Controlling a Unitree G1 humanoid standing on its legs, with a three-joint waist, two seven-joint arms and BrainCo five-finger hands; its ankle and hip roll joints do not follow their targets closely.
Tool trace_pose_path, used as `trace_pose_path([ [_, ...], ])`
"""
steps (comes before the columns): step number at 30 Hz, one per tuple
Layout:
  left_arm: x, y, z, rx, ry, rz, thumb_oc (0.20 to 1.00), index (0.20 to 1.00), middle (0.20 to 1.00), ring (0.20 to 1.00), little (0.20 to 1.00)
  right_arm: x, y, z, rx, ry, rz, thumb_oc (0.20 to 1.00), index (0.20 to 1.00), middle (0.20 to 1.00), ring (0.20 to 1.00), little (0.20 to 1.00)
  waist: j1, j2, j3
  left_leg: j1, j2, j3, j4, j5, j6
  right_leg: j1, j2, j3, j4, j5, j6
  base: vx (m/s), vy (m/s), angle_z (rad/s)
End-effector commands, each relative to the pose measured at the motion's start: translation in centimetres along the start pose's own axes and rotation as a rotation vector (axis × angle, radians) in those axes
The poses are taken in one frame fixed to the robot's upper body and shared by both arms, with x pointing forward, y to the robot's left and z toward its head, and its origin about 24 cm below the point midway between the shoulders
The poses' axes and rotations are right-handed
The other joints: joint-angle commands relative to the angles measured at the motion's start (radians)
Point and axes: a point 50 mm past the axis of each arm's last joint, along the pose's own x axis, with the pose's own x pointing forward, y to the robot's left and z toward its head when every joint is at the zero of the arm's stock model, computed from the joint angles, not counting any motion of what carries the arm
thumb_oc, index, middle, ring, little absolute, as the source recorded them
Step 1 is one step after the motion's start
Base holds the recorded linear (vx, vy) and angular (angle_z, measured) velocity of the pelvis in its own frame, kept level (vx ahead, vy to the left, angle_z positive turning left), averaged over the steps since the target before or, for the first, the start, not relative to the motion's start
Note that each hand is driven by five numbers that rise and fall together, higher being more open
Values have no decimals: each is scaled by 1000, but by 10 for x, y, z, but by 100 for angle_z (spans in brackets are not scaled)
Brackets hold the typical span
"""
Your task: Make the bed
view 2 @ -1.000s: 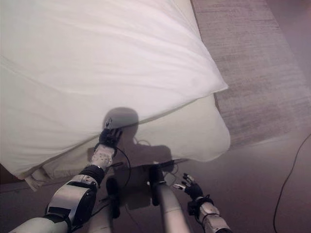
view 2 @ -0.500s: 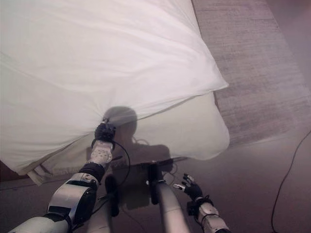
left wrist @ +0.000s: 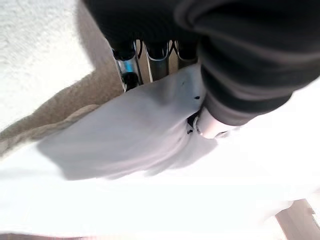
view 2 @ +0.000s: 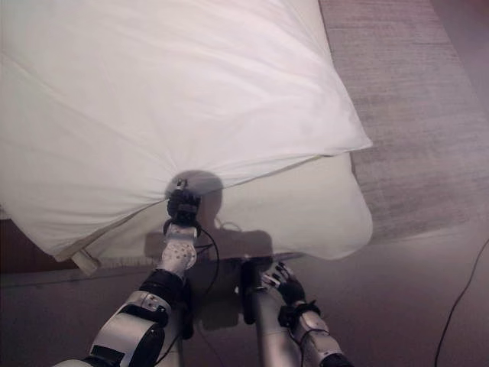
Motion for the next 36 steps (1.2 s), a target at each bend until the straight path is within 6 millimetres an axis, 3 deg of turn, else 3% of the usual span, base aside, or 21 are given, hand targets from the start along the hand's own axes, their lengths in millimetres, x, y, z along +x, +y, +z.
trace_pose_path([
  [1,-14,-45,-31,-75,88,-215,200,200,200,200,200,4,13,15,179,-85,80,1000,1000,1000,1000,1000,1,51,-20,-30,-40,2,-66,63,40,35,-9,34,-127,78,105,6,27,10],
  [7,-28,-60,-26,-99,59,-331,200,200,200,200,200,24,49,35,567,-128,201,1000,1000,1000,1000,1000,52,71,6,-8,-63,-22,-95,77,46,65,-18,12,-141,77,106,4,11,7],
  [8,-28,-60,-26,-98,59,-332,200,200,200,200,200,25,49,35,568,-128,202,1000,1000,1000,1000,1000,52,70,4,-11,-64,-23,-97,82,46,61,-19,12,-143,82,105,-7,-2,11],
  [11,-34,-60,-15,-162,17,-360,200,200,200,200,200,33,73,59,753,-198,297,1000,1000,1000,1000,1000,83,84,17,-3,-81,-41,-109,80,50,76,-29,-3,-140,69,106,12,-2,17],
  [14,-36,-60,-8,-178,-14,-362,200,200,200,200,200,35,82,74,798,-237,340,1000,1000,1000,1000,1000,95,92,21,-6,-89,-48,-112,86,51,74,-36,-10,-136,69,106,4,17,17],
  [16,-39,-57,6,-191,-70,-361,200,200,200,200,200,35,94,95,849,-299,414,1000,1000,1000,1000,1000,110,103,27,-6,-101,-58,-109,82,53,77,-43,-18,-127,60,107,7,20,23],
  [18,-41,-56,10,-187,-88,-363,200,200,200,200,200,34,98,101,866,-315,438,1000,1000,1000,1000,1000,113,107,26,-11,-104,-61,-111,88,55,71,-45,-21,-125,63,106,7,28,13],
  [19,-42,-53,20,-174,-123,-361,200,200,200,200,200,32,102,116,890,-364,484,1000,1000,1000,1000,1000,123,112,26,-16,-109,-65,-109,89,57,66,-50,-24,-120,61,107,14,31,10],
  [26,-50,-46,46,-145,-229,-359,200,200,200,200,200,24,99,151,949,-516,549,1000,1000,1000,1000,1000,139,125,28,-22,-123,-70,-109,84,64,59,-60,-26,-117,57,110,20,28,7],
  [34,-53,-33,90,-104,-441,-259,200,200,200,200,200,13,73,188,989,-709,504,1000,1000,1000,1000,1000,145,131,12,-27,-121,-71,-107,79,66,55,-62,-30,-127,56,113,5,7,1],
  [36,-55,-26,103,-97,-508,-203,200,200,200,200,200,10,56,194,995,-760,449,1000,1000,1000,1000,1000,145,132,9,-30,-121,-74,-100,76,66,49,-61,-28,-117,49,111,0,0,0],
])
